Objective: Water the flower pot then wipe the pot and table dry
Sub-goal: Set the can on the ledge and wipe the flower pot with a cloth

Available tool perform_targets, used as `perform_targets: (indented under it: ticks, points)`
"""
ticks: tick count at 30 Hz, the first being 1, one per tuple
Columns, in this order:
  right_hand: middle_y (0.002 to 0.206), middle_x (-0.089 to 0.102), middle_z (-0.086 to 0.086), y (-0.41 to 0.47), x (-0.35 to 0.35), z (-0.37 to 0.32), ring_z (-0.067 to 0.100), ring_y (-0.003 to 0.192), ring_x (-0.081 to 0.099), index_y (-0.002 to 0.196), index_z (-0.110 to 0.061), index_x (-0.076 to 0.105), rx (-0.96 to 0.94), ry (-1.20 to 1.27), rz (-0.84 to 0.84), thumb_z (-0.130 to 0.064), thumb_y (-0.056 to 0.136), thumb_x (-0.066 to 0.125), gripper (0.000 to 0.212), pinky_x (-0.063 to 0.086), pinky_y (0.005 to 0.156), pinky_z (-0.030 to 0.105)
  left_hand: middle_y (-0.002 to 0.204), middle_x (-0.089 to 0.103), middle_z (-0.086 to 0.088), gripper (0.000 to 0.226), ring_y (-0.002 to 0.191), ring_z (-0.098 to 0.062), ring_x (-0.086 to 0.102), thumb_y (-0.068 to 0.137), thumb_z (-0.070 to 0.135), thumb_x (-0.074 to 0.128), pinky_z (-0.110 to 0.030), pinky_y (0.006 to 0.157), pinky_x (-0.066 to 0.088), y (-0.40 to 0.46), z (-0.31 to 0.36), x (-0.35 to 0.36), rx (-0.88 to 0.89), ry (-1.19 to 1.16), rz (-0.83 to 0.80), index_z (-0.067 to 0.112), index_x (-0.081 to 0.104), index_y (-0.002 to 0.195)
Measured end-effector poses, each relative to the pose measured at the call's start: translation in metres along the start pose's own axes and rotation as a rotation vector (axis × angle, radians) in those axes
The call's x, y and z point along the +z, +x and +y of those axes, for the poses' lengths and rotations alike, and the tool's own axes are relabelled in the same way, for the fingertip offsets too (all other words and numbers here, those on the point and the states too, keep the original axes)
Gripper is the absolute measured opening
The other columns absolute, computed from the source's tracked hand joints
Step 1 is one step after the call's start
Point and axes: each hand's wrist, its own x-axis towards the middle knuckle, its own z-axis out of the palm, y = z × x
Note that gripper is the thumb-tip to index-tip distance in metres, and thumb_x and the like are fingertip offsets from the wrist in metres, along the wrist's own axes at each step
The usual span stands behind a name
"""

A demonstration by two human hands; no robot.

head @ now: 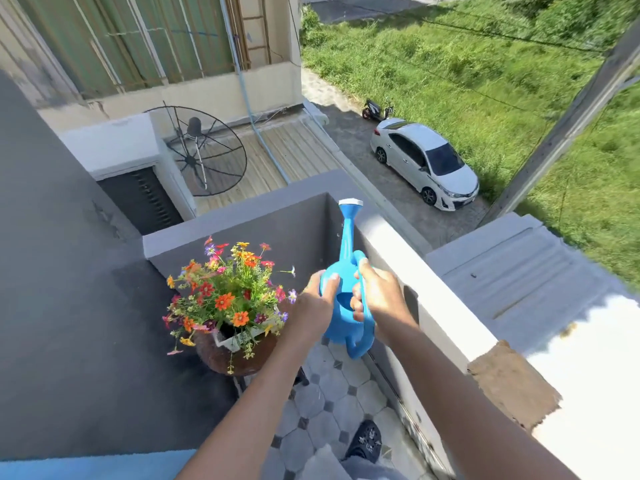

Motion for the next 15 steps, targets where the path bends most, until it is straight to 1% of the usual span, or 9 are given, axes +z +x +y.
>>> perform_targets:
  ticks: [2, 4, 5, 6, 9, 11, 13, 14, 15]
  points:
    - [0.055, 0.036, 0.003, 0.011, -0.017, 0.002, 0.013, 0.037, 0.031, 0.082, -0.013, 0.046, 0.002, 0.136, 0.095, -0.037, 0.101, 0.043, 0.031, 0.029, 0.039, 0.018, 0.103, 0.068, 0.007, 0.036, 0.097, -0.015, 0.062, 0.095, 0.055, 0.04, -0.024, 0.076, 0.044, 0.018, 0.01, 0.02, 0.015, 0.012, -0.081, 0.034, 0.058, 0.117]
    - [0.055, 0.037, 0.004, 0.025, -0.037, 0.004, 0.012, 0.036, 0.034, 0.083, -0.012, 0.048, -0.017, 0.206, 0.188, -0.032, 0.102, 0.041, 0.029, 0.03, 0.038, 0.018, 0.108, 0.068, 0.007, 0.039, 0.098, -0.012, 0.06, 0.096, 0.052, 0.042, -0.02, 0.075, 0.04, 0.035, 0.022, 0.044, 0.03, 0.048, -0.164, 0.027, 0.062, 0.118]
    - [0.055, 0.038, 0.004, 0.032, -0.049, 0.004, 0.012, 0.035, 0.036, 0.083, -0.011, 0.049, -0.017, 0.224, 0.235, -0.032, 0.103, 0.041, 0.03, 0.032, 0.037, 0.018, 0.109, 0.069, 0.007, 0.039, 0.098, -0.011, 0.061, 0.096, 0.052, 0.042, -0.019, 0.075, 0.04, 0.043, 0.027, 0.058, 0.031, 0.048, -0.206, 0.026, 0.063, 0.117]
    - [0.054, 0.039, 0.003, 0.038, -0.06, 0.004, 0.012, 0.034, 0.037, 0.082, -0.012, 0.049, -0.009, 0.242, 0.276, -0.031, 0.103, 0.04, 0.031, 0.032, 0.036, 0.018, 0.107, 0.07, 0.006, 0.04, 0.097, -0.012, 0.062, 0.095, 0.052, 0.043, -0.02, 0.075, 0.042, 0.049, 0.032, 0.072, 0.023, 0.052, -0.236, 0.025, 0.065, 0.115]
    - [0.051, 0.041, 0.002, 0.059, -0.095, 0.002, 0.011, 0.032, 0.039, 0.081, -0.012, 0.049, 0.01, 0.305, 0.376, -0.028, 0.104, 0.037, 0.03, 0.032, 0.036, 0.018, 0.102, 0.073, -0.002, 0.047, 0.098, -0.019, 0.065, 0.091, 0.057, 0.045, -0.034, 0.087, 0.047, 0.07, 0.04, 0.115, 0.037, 0.106, -0.281, 0.02, 0.069, 0.106]
    - [0.049, 0.043, 0.003, 0.074, -0.116, 0.004, 0.014, 0.034, 0.042, 0.086, -0.011, 0.048, 0.004, 0.317, 0.423, -0.027, 0.104, 0.036, 0.027, 0.034, 0.037, 0.02, 0.098, 0.073, 0.001, 0.044, 0.095, -0.015, 0.065, 0.091, 0.056, 0.047, -0.036, 0.092, 0.047, 0.085, 0.042, 0.143, 0.008, 0.089, -0.332, 0.02, 0.07, 0.102]
    - [0.046, 0.049, 0.003, 0.087, -0.136, 0.008, 0.019, 0.039, 0.049, 0.091, -0.01, 0.048, -0.003, 0.272, 0.442, -0.027, 0.103, 0.036, 0.024, 0.038, 0.04, 0.023, 0.08, 0.069, 0.006, 0.048, 0.082, -0.014, 0.062, 0.09, 0.059, 0.045, -0.041, 0.092, 0.049, 0.098, 0.041, 0.169, 0.03, 0.088, -0.396, 0.016, 0.067, 0.092]
    - [0.048, 0.054, 0.002, 0.092, -0.145, 0.009, 0.021, 0.042, 0.055, 0.093, -0.011, 0.048, 0.006, 0.244, 0.446, -0.027, 0.103, 0.036, 0.023, 0.04, 0.042, 0.024, 0.073, 0.066, 0.006, 0.05, 0.078, -0.016, 0.061, 0.089, 0.061, 0.043, -0.043, 0.09, 0.051, 0.105, 0.039, 0.18, 0.041, 0.092, -0.423, 0.016, 0.065, 0.088]
    - [0.054, 0.058, 0.002, 0.096, -0.153, 0.01, 0.02, 0.044, 0.06, 0.096, -0.012, 0.048, 0.02, 0.227, 0.443, -0.028, 0.103, 0.036, 0.022, 0.042, 0.042, 0.024, 0.072, 0.066, 0.005, 0.05, 0.076, -0.017, 0.062, 0.089, 0.061, 0.044, -0.041, 0.088, 0.052, 0.111, 0.037, 0.192, 0.046, 0.077, -0.448, 0.016, 0.065, 0.087]
